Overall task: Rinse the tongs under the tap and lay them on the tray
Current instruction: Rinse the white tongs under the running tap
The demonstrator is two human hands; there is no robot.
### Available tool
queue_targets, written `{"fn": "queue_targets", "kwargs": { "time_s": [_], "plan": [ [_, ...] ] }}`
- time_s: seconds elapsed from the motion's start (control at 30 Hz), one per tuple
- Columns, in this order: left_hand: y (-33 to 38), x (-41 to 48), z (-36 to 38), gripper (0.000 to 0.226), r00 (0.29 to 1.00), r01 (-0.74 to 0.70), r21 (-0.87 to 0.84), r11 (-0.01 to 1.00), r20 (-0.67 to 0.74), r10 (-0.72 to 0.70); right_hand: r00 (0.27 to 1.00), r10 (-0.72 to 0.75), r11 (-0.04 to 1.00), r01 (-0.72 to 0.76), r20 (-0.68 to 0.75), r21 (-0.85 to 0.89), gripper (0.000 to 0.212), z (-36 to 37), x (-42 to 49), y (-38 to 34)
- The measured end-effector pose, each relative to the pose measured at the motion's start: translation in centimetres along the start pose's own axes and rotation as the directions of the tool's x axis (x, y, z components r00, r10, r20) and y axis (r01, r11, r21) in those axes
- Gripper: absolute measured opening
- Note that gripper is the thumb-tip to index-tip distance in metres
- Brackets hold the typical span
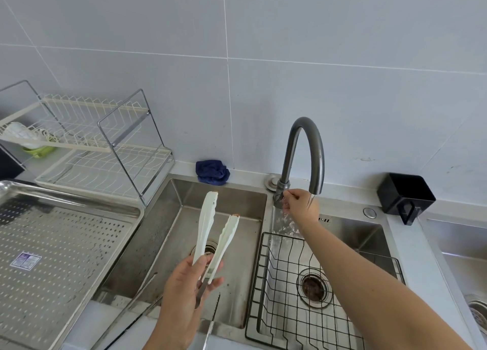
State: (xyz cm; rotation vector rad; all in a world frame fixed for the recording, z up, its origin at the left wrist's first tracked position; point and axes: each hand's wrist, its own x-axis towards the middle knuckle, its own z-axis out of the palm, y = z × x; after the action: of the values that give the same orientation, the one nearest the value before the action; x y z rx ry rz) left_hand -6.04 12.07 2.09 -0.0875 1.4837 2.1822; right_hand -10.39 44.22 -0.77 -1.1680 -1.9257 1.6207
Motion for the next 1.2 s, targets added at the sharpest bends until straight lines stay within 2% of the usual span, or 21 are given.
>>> {"fn": "queue_targets", "kwargs": {
  "time_s": [0.23, 0.3, 0.37, 0.43, 0.53, 0.6, 0.7, 0.8, 0.93, 1.1, 1.2],
  "plan": [
    [-0.4, 0.5, 0.8, 0.046, 1.000, 0.022, 0.030, 0.999, 0.007, -0.022, 0.999, 0.010, 0.999, -0.012, 0.046, 0.040, 0.012, -1.5, -2.9, 0.4],
    [-0.9, 0.7, 1.4, 0.042, 0.999, 0.038, 0.040, 0.998, 0.008, -0.038, 0.994, 0.077, 0.984, -0.088, 0.081, 0.152, 0.016, -2.2, -4.2, 1.5],
    [-1.4, 0.6, 2.0, 0.038, 0.999, 0.047, 0.053, 0.997, 0.021, -0.049, 0.970, 0.156, 0.930, -0.208, 0.187, 0.303, 0.022, -2.9, -5.7, 2.6],
    [-2.1, 0.3, 2.8, 0.041, 0.998, 0.051, 0.081, 0.995, 0.024, -0.053, 0.927, 0.198, 0.889, -0.307, 0.320, 0.339, 0.028, -3.3, -7.2, 3.6],
    [-3.0, -0.4, 3.9, 0.044, 0.998, 0.060, 0.126, 0.990, 0.014, -0.062, 0.864, 0.171, 0.869, -0.358, 0.473, 0.340, 0.035, -2.5, -9.2, 4.1],
    [-3.8, -0.9, 4.7, 0.038, 0.997, 0.075, 0.162, 0.984, -0.011, -0.074, 0.851, 0.139, 0.857, -0.360, 0.507, 0.368, 0.036, -1.9, -9.9, 3.8],
    [-4.8, -1.5, 5.1, 0.015, 0.996, 0.084, 0.246, 0.966, -0.012, -0.083, 0.884, 0.119, 0.872, -0.311, 0.452, 0.378, 0.035, -1.4, -10.2, 3.4],
    [-5.3, -1.1, 5.3, 0.035, 0.996, 0.085, 0.404, 0.911, -0.002, -0.092, 0.934, 0.129, 0.926, -0.234, 0.334, 0.297, 0.032, -1.2, -9.9, 3.2],
    [-5.0, 0.1, 5.4, 0.044, 0.995, -0.015, 0.547, 0.837, 0.087, -0.039, 0.976, 0.134, 0.970, -0.165, 0.173, 0.180, 0.031, -0.6, -9.0, 2.8],
    [-4.1, 2.3, 4.3, 0.044, 0.983, -0.013, 0.573, 0.819, 0.160, -0.096, 0.982, 0.156, 0.971, -0.173, 0.112, 0.168, 0.021, -0.5, -9.4, 2.7],
    [-3.2, 4.0, 4.2, 0.043, 0.965, -0.032, 0.563, 0.826, 0.231, -0.121, 0.988, 0.152, 0.975, -0.146, -0.022, 0.164, 0.031, -0.8, -9.0, 2.4]
  ]
}}
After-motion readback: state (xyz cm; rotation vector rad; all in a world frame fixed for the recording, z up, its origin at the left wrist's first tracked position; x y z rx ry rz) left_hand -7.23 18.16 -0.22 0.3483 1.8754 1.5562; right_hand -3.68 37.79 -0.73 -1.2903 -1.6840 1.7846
